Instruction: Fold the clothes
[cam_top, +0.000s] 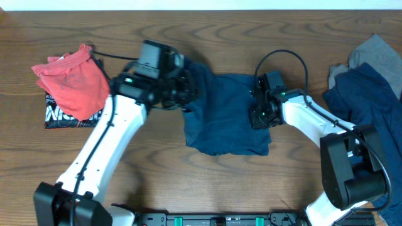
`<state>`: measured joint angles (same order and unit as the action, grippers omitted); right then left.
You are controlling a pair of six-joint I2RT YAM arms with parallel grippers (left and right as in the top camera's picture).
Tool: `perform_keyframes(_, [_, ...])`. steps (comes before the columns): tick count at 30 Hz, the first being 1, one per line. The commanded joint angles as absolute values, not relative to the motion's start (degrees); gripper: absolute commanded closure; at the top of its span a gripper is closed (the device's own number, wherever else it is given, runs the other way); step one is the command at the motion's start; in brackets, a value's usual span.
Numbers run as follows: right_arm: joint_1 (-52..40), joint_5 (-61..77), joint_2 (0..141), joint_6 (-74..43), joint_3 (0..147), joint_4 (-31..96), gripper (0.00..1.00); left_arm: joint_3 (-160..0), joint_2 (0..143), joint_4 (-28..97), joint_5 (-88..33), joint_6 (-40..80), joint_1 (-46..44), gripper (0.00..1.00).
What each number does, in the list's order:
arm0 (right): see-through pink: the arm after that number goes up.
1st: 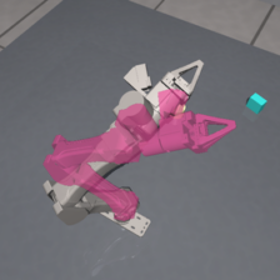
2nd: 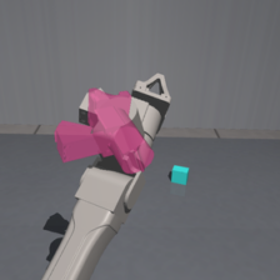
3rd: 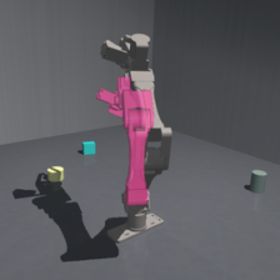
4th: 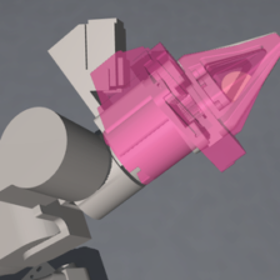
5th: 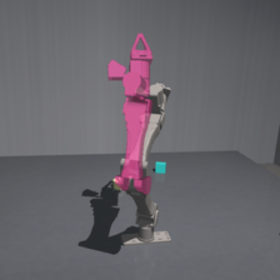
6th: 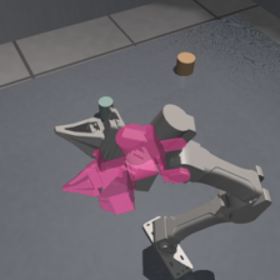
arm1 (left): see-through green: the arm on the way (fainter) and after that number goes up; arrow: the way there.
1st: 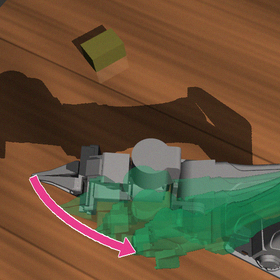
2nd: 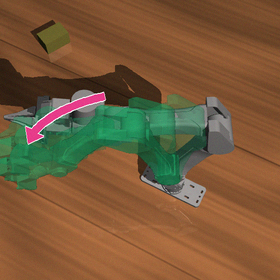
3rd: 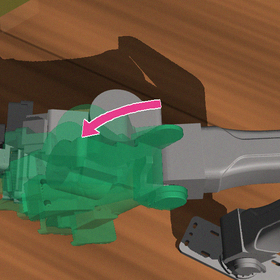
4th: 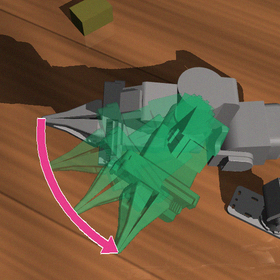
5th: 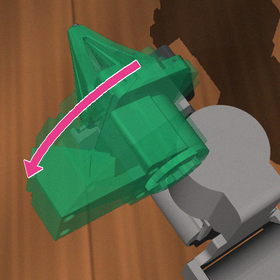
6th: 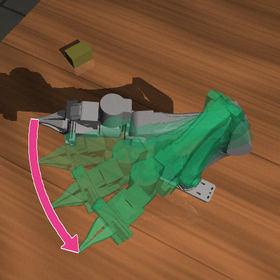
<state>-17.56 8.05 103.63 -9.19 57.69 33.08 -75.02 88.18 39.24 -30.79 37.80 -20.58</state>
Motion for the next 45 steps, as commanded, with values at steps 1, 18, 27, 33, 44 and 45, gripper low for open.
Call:
perform_keyframes(1, [-19.5, 9.5, 106.3, -10.7, 55.1, 33.0, 0.84, -76.7, 89.9, 36.5, -25.5, 41.3, -25.7, 0.94])
perform_keyframes(18, [-16.9, 2.7, 100.9, -14.7, 59.4, 45.5, 0.75, -76.8, 99.3, 20.1, -16.4, 39.1, -34.7, 0.44])
perform_keyframes(27, [-11.4, 0.5, 84.4, -12.8, 69.2, 53.3, 0.78, -76.7, 99.7, 19.4, -7.6, 34.0, -24.8, 0.44])
perform_keyframes(33, [-14.6, 12.3, 82.5, -7.6, 68.8, 50.3, 0.78, -76.7, 103.5, 19.4, -7.7, 34.0, -22.3, 0.44])
perform_keyframes(44, [-19.8, 17.0, 94.9, -7.9, 62.2, 49.4, 0.79, -76.7, 114.0, 31.4, -12.8, 34.1, -23.6, 0.47])
perform_keyframes(45, [-20.0, 16.9, 96.0, -7.8, 61.7, 49.5, 0.79, -76.7, 114.5, 33.1, -13.7, 34.1, -23.7, 0.50])
